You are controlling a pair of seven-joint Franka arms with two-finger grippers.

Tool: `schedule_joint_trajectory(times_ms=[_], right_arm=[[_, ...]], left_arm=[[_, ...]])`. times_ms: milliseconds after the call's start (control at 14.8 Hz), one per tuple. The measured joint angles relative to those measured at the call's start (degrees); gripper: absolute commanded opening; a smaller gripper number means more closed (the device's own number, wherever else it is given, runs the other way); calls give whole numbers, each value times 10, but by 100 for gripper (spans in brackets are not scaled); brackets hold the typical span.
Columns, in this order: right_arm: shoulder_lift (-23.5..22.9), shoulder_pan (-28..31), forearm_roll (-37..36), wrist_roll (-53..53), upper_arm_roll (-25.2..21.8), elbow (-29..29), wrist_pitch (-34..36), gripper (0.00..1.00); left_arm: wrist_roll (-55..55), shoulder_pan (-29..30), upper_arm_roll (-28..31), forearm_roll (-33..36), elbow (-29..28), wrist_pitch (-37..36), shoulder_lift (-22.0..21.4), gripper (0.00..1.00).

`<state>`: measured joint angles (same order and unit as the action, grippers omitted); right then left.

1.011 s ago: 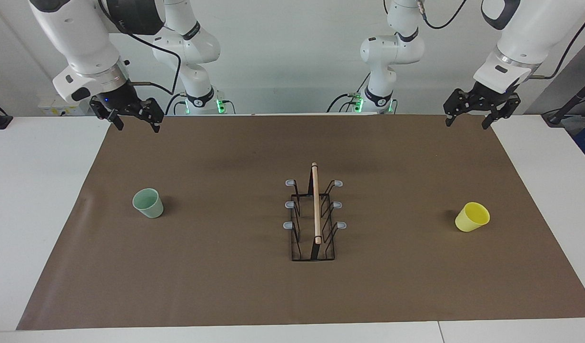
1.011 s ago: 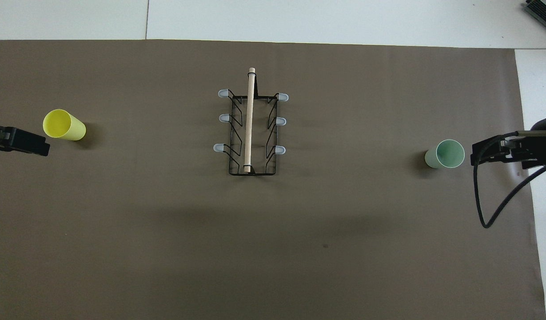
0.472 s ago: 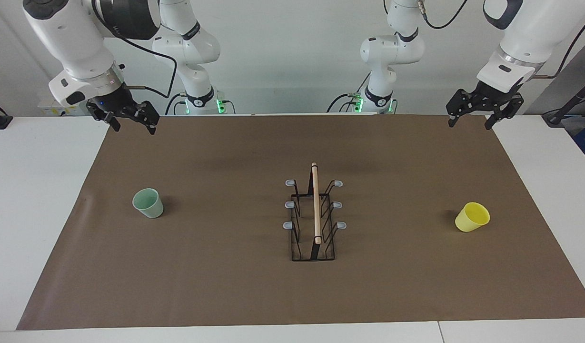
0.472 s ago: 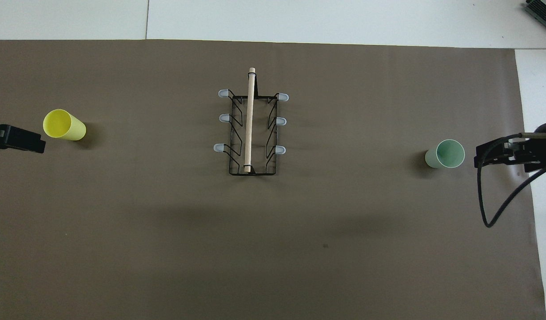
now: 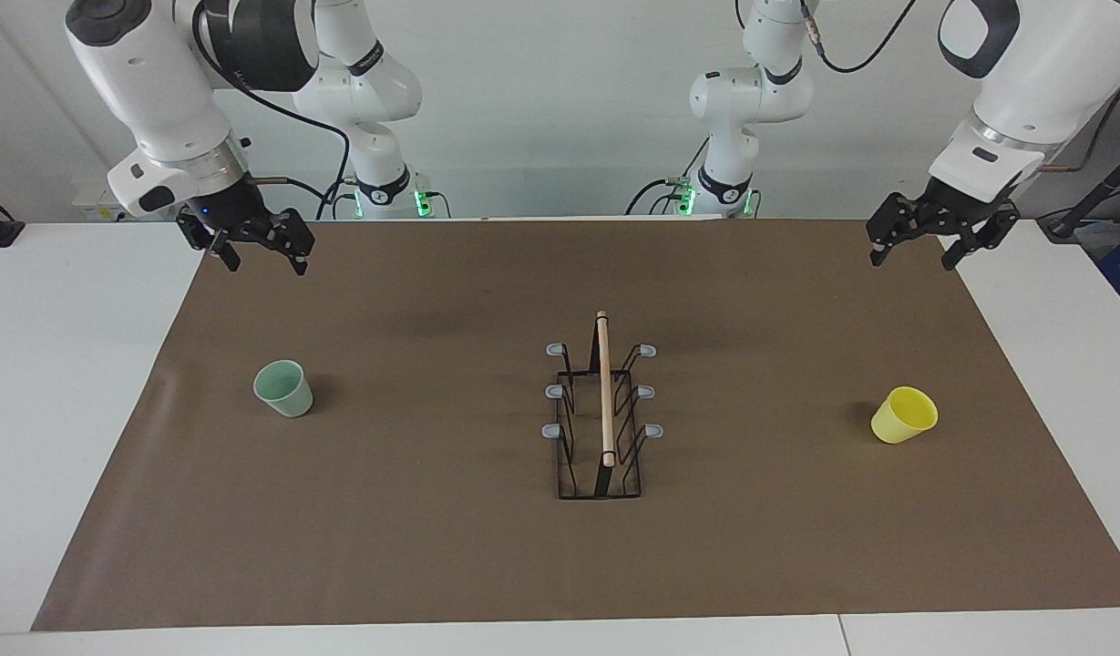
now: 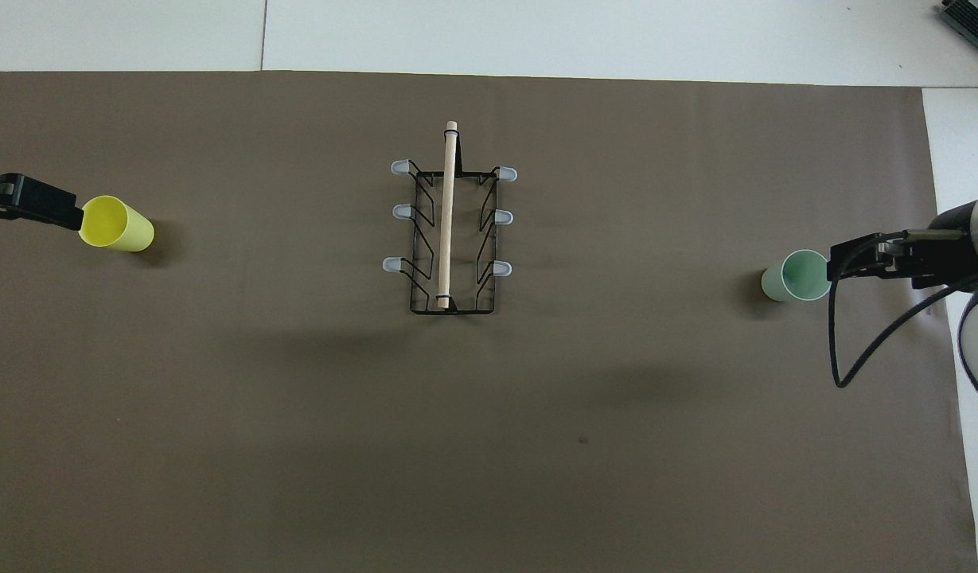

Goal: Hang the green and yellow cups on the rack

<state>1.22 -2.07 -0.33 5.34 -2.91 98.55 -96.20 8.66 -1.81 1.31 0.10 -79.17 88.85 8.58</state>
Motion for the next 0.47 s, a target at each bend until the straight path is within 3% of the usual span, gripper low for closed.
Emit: schedule_joint_trajectory(times_ms=[135, 472], right_arm=[[-46, 1, 0, -14, 0, -34, 4, 100], [-227, 1, -9, -97, 4, -168, 16, 100]], left_arm=[[-1, 7, 10, 0, 44, 5, 50, 100], [-27, 23, 32, -2, 149, 29, 171, 100]])
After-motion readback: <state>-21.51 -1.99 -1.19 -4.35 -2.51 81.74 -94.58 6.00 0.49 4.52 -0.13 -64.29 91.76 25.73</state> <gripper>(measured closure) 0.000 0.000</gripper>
